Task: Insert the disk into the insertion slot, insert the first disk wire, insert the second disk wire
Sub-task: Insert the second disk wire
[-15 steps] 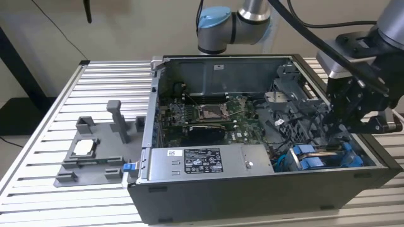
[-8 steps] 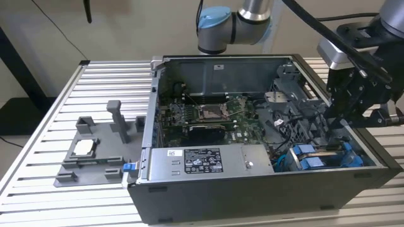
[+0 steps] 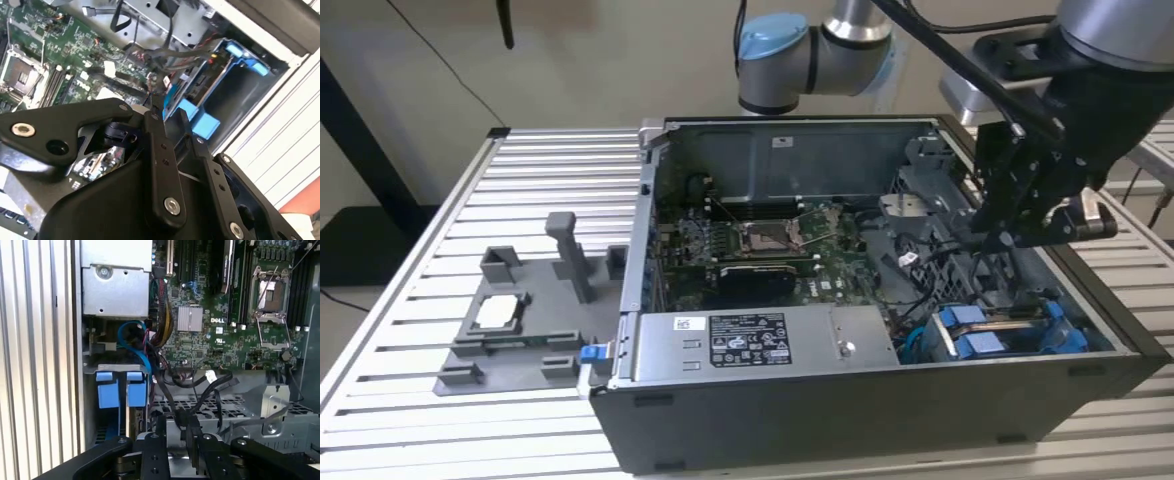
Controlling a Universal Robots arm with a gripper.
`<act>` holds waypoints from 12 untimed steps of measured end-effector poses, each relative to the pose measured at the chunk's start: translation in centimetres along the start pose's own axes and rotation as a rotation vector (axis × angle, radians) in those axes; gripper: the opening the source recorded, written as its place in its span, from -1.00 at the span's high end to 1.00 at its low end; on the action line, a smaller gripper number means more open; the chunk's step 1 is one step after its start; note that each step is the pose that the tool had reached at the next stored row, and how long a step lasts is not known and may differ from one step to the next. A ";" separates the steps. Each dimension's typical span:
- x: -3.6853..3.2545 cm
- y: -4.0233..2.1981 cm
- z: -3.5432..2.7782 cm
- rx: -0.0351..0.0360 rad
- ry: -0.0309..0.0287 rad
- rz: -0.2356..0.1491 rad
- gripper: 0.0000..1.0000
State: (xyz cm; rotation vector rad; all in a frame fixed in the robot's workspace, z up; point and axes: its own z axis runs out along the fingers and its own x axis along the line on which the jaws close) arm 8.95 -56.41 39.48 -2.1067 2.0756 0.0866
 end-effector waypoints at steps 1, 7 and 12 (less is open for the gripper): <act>-0.26 0.33 0.06 0.0012 0.0006 0.000 0.40; -1.18 1.38 0.73 0.0130 0.0089 -0.010 0.40; -1.42 1.51 1.09 0.0361 0.0295 -0.022 0.40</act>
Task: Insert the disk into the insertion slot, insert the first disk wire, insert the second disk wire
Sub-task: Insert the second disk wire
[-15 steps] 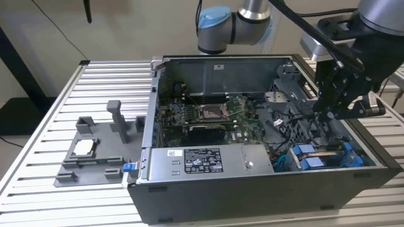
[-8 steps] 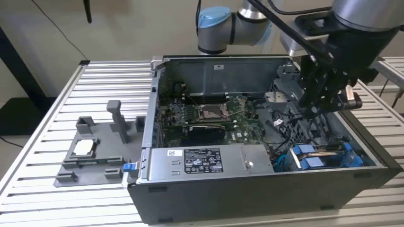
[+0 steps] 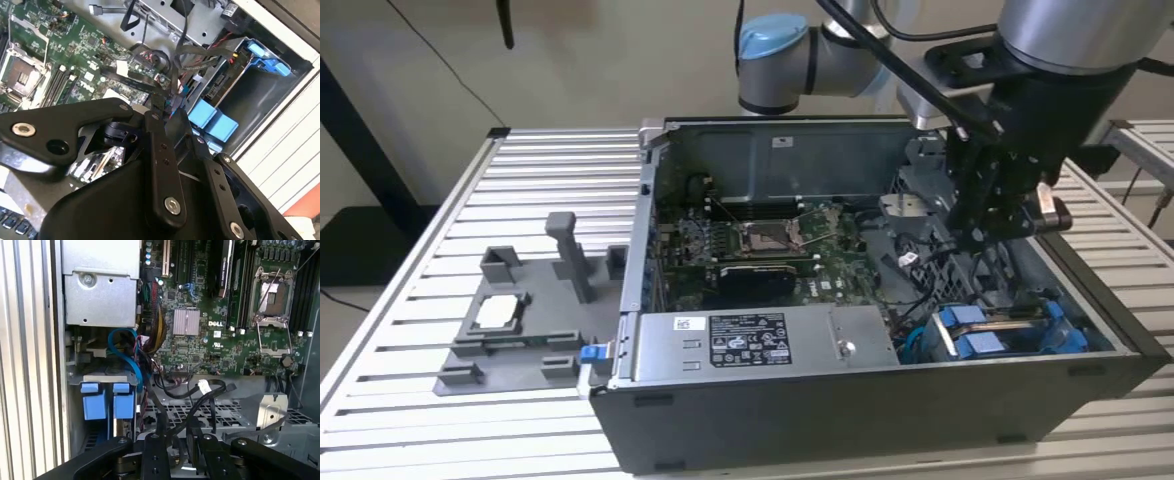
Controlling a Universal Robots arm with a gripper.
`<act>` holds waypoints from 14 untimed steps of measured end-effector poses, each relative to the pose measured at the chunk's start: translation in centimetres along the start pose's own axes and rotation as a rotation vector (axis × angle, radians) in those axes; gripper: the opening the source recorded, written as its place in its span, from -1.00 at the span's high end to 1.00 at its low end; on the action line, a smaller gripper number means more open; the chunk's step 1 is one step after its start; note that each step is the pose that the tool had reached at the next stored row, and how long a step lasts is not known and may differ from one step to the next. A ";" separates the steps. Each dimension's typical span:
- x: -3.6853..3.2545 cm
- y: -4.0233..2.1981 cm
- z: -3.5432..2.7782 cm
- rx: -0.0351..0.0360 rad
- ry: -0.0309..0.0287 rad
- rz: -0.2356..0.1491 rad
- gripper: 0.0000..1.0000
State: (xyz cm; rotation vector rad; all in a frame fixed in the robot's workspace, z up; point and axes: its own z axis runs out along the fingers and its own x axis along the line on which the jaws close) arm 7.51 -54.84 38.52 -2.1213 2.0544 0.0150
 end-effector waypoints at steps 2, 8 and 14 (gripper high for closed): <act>-0.01 0.02 0.05 -0.0006 0.0198 -0.005 0.40; -0.15 0.09 0.17 0.0012 0.0491 -0.019 0.40; -0.44 0.20 0.35 0.0011 0.0835 -0.031 0.40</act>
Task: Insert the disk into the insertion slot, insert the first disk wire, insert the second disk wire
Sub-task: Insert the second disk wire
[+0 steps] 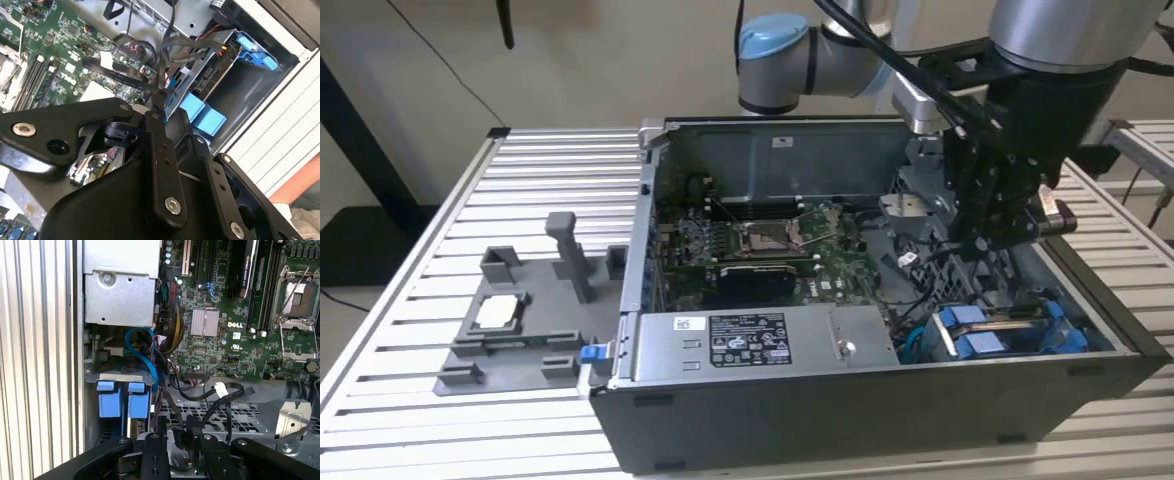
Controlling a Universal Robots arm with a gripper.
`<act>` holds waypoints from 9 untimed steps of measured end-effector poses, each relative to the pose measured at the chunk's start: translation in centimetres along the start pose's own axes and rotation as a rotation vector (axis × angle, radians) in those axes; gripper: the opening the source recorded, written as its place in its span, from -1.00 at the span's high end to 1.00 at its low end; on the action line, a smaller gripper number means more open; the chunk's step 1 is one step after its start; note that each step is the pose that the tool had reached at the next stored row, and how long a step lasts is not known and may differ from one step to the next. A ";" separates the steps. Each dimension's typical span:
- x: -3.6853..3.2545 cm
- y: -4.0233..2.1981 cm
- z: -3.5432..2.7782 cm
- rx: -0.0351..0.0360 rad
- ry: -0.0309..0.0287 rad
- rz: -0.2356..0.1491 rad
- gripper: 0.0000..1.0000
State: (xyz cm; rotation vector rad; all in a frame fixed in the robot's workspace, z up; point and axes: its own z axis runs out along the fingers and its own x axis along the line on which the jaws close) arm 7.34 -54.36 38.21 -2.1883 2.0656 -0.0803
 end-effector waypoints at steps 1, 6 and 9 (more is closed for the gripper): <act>-0.05 0.02 0.02 -0.0005 0.0063 -0.002 0.40; -0.22 0.09 0.15 -0.0018 0.0293 -0.011 0.58; -0.24 0.11 0.31 0.0005 0.0306 -0.013 0.58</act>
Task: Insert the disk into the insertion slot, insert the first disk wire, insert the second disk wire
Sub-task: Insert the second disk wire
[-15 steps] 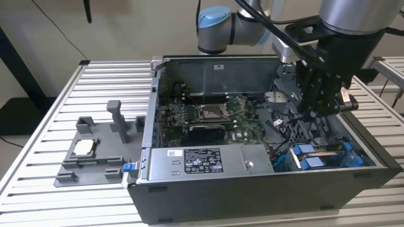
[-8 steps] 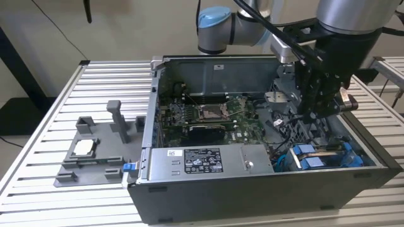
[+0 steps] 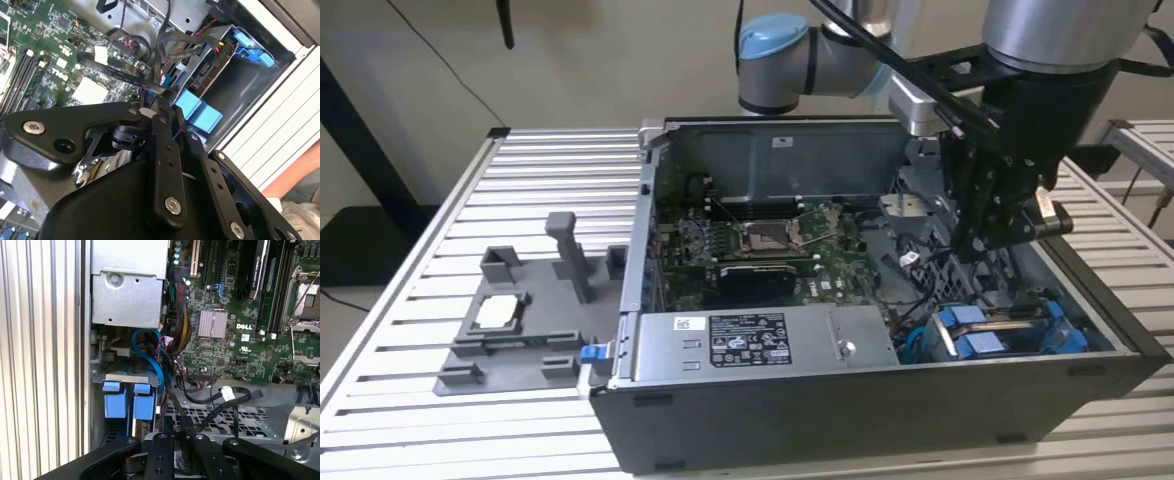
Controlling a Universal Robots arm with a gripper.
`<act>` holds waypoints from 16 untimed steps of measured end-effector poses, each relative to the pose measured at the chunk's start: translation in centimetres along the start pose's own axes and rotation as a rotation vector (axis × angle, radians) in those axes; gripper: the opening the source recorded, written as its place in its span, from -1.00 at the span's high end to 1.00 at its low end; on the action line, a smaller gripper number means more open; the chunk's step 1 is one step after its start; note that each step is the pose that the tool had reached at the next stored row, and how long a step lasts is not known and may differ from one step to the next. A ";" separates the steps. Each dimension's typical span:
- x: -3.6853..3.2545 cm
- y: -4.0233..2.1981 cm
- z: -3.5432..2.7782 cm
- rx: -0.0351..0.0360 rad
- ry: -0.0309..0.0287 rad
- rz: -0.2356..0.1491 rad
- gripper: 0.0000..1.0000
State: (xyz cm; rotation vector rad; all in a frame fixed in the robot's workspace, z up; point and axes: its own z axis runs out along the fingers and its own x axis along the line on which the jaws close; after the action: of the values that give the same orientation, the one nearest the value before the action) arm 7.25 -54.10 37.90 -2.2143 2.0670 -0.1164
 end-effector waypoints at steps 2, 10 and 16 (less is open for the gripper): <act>-0.01 0.00 0.04 0.0017 0.0001 -0.001 0.58; -0.09 0.01 0.10 0.0053 -0.0006 -0.012 0.42; -0.46 0.00 0.24 0.0151 -0.0012 -0.024 0.42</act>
State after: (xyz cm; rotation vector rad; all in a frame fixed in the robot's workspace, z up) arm 7.25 -53.64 37.67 -2.2300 2.0329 -0.1322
